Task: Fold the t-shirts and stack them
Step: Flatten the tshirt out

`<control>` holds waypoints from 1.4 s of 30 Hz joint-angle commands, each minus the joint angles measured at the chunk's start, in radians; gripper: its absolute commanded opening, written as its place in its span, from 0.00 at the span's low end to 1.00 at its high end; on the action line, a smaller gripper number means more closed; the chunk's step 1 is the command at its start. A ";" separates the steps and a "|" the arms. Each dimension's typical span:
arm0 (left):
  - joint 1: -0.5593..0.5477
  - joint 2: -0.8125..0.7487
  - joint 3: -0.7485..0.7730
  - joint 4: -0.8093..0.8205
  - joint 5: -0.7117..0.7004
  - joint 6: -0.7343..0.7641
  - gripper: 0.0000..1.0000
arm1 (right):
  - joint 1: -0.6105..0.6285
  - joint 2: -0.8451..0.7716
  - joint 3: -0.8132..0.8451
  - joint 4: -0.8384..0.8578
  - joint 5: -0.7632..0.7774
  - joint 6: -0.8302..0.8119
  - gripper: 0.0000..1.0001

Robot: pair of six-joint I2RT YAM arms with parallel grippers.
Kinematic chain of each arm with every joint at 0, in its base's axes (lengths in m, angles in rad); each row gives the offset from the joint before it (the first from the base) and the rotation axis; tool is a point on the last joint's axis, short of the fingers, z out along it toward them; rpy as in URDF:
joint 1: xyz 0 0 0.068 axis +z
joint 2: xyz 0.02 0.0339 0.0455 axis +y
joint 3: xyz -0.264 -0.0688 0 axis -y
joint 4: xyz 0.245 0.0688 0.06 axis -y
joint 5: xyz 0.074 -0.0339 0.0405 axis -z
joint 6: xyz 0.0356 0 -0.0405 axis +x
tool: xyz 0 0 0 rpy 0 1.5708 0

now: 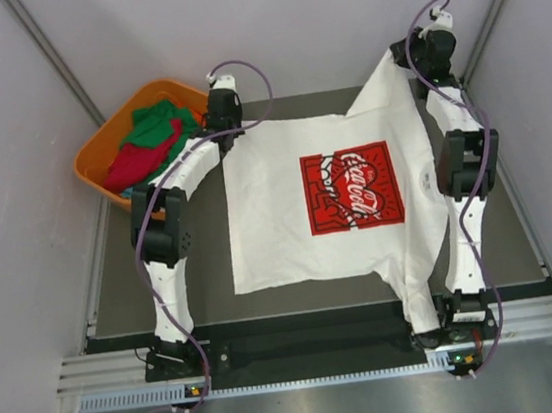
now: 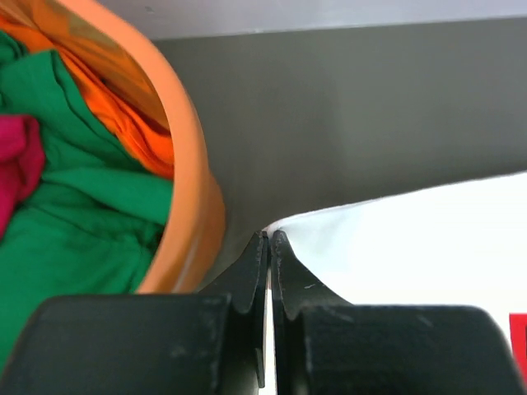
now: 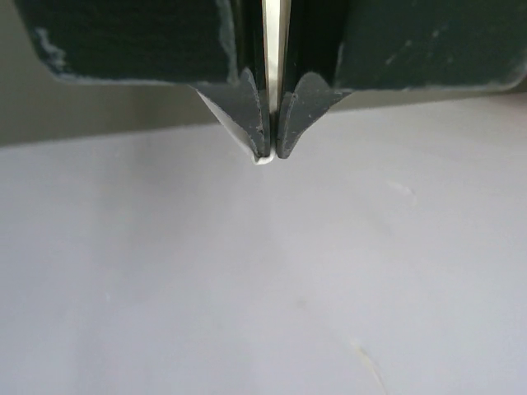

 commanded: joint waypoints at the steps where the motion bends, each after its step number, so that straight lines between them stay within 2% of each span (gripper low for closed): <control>1: 0.016 0.035 0.075 0.064 -0.058 0.028 0.00 | 0.009 0.045 0.114 0.215 0.039 -0.044 0.00; 2: 0.016 0.044 0.084 0.064 -0.066 0.033 0.00 | 0.009 0.079 0.170 0.220 0.039 -0.046 0.00; 5: 0.018 0.064 0.108 0.070 -0.096 0.053 0.00 | 0.013 0.110 0.203 0.286 0.057 -0.039 0.00; 9: 0.023 0.072 0.127 0.096 -0.118 0.070 0.00 | 0.031 0.131 0.255 0.283 0.056 -0.096 0.00; 16: 0.035 0.110 0.202 0.081 -0.069 0.065 0.00 | 0.048 0.101 0.226 0.170 0.209 -0.142 0.00; 22: 0.033 0.048 0.150 0.077 0.069 0.073 0.00 | 0.041 -0.043 0.078 0.009 0.246 -0.049 0.00; 25: 0.033 0.014 0.127 0.049 0.118 0.112 0.00 | 0.039 -0.204 -0.078 -0.074 0.308 0.014 0.00; 30: 0.035 -0.060 0.040 0.023 0.175 0.182 0.00 | 0.010 -0.364 -0.208 -0.241 0.349 0.121 0.00; 32: 0.035 -0.080 0.026 0.009 0.183 0.217 0.00 | -0.019 -0.414 -0.229 -0.370 0.323 0.154 0.00; 34: 0.033 -0.087 0.029 -0.011 0.180 0.232 0.00 | -0.039 -0.439 -0.245 -0.422 0.304 0.168 0.00; 42: 0.033 -0.135 0.041 -0.072 0.178 0.211 0.00 | -0.099 -0.596 -0.423 -0.470 0.208 0.180 0.00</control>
